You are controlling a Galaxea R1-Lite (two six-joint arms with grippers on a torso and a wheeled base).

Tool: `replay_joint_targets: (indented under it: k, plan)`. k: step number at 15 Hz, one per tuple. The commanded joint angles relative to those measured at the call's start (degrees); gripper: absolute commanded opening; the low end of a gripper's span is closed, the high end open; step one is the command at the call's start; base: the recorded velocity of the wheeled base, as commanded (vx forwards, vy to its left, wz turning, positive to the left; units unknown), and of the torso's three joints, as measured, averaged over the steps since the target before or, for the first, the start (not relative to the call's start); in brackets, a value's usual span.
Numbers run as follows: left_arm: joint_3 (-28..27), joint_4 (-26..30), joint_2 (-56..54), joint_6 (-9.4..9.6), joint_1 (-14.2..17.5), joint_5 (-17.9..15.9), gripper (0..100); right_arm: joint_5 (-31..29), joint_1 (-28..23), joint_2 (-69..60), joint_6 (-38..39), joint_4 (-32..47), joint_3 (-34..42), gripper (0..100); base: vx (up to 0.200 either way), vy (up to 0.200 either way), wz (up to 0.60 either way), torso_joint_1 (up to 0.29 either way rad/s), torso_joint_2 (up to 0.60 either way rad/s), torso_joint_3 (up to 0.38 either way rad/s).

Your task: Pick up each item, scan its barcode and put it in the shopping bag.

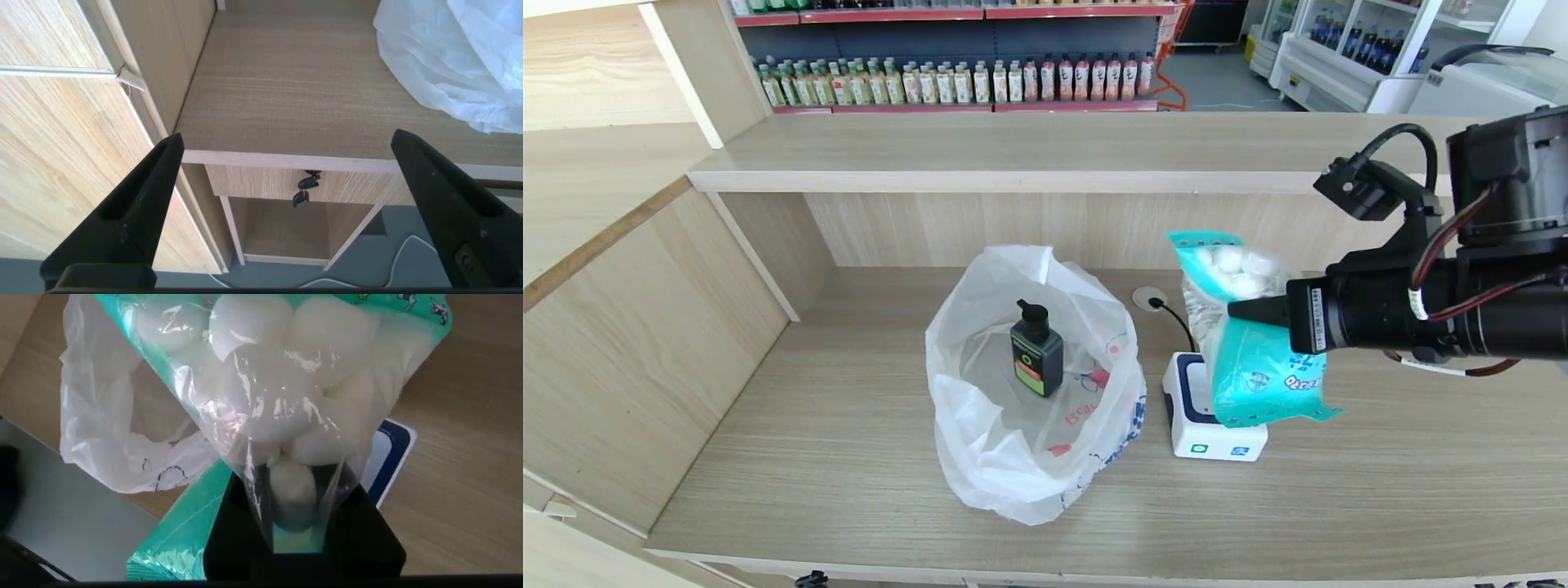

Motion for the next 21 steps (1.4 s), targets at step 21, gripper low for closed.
replay_joint_targets:
  k: [21]
  plan:
    - [0.00,0.05,0.09,-0.01,0.01,0.01,100,15.36,-7.84,7.85,17.14,-13.31,10.93,0,0.000,0.000,0.00,0.000,0.00,0.000]
